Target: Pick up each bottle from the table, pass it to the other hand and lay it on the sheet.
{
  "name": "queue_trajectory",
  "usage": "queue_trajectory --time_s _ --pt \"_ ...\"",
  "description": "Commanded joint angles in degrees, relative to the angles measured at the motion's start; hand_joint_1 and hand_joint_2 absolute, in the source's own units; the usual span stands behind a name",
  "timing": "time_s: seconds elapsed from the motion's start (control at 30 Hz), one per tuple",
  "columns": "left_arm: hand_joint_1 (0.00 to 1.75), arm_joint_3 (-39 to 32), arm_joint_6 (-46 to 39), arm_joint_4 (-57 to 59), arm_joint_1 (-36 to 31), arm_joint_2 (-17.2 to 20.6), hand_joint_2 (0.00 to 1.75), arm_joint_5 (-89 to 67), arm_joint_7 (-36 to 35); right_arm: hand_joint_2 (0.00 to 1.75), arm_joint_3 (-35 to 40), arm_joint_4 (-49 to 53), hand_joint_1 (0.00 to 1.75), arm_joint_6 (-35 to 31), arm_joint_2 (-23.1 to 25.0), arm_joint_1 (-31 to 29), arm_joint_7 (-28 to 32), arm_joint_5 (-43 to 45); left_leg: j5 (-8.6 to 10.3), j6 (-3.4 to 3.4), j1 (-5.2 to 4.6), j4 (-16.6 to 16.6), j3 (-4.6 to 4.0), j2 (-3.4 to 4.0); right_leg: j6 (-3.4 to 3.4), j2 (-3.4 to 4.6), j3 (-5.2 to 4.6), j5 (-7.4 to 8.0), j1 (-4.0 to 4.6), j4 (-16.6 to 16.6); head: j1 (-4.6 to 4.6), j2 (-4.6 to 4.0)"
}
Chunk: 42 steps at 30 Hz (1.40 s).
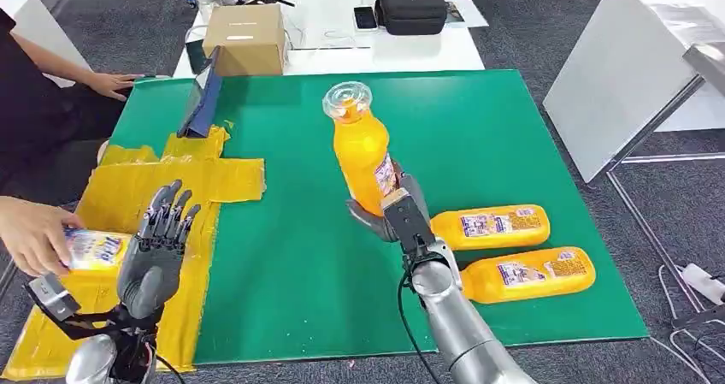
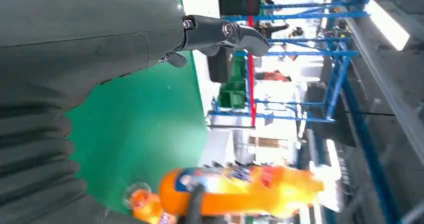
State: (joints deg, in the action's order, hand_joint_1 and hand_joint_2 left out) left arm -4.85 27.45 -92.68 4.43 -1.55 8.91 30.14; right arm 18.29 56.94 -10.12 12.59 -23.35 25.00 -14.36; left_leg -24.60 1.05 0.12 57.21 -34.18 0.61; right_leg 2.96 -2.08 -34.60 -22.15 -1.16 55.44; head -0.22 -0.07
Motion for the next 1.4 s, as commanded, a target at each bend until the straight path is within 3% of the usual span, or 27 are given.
queue_trajectory --time_s 0.03,0.37,0.47,0.6,0.73,1.37,1.4 --pt "0.00 2.76 -0.73 -1.74 1.69 -1.07 1.75 -3.04 0.62 1.75 9.56 3.99 1.75 3.29 2.13 0.25 -2.70 -2.56 -0.05 -0.05 0.04 0.02 0.05 0.09 -0.10 0.19 0.00 -0.01 0.04 0.01 -0.02 0.00" --pt "0.00 3.65 -0.04 -1.49 1.63 -1.27 1.75 -3.19 0.72 1.75 16.65 1.26 1.75 6.69 4.39 -1.73 -4.42 -4.52 -0.01 -0.03 0.06 -0.01 -0.01 0.07 -0.07 0.10 -0.05 -0.01 0.05 -0.01 -0.02 0.00" --pt "0.00 4.20 0.19 -2.12 1.98 -1.33 1.75 -3.28 0.78 1.75 23.16 -2.65 1.75 8.01 7.16 -2.40 -5.64 -6.57 -0.09 -0.07 0.09 0.02 0.09 0.22 -0.14 0.32 0.01 -0.04 0.07 0.02 0.00 0.00" --pt "0.00 4.93 0.37 -2.05 2.02 -1.27 1.75 -2.97 0.91 1.75 35.20 -6.88 1.75 6.63 7.41 -3.70 -7.91 -3.24 -0.04 -0.06 0.06 -0.04 0.03 0.19 -0.10 0.21 -0.03 -0.01 0.05 -0.01 -0.02 0.00" --pt "0.00 5.32 0.24 -1.40 1.24 -1.38 1.75 -2.45 0.95 1.75 42.57 -10.47 1.75 5.37 7.41 -4.37 -9.05 -0.25 -0.04 -0.05 0.08 -0.06 0.03 0.15 -0.12 0.20 -0.04 -0.02 0.06 -0.04 0.02 0.00" --pt "0.00 4.50 1.22 -0.66 0.45 -1.45 1.75 0.05 1.16 1.75 47.12 -14.31 1.75 4.68 7.41 -5.17 -9.34 2.51 -0.04 -0.08 0.12 -0.07 0.13 -0.09 -0.19 0.01 0.09 -0.12 0.10 -0.06 -0.02 0.00" --pt "0.26 4.48 1.23 -0.61 0.50 -1.42 1.75 0.04 1.16 1.75 47.08 -14.34 1.75 4.69 7.41 -5.27 -9.34 2.51 0.00 -0.06 0.10 -0.08 0.03 -0.05 -0.14 -0.03 -0.02 -0.07 0.09 -0.07 -0.02 0.00"
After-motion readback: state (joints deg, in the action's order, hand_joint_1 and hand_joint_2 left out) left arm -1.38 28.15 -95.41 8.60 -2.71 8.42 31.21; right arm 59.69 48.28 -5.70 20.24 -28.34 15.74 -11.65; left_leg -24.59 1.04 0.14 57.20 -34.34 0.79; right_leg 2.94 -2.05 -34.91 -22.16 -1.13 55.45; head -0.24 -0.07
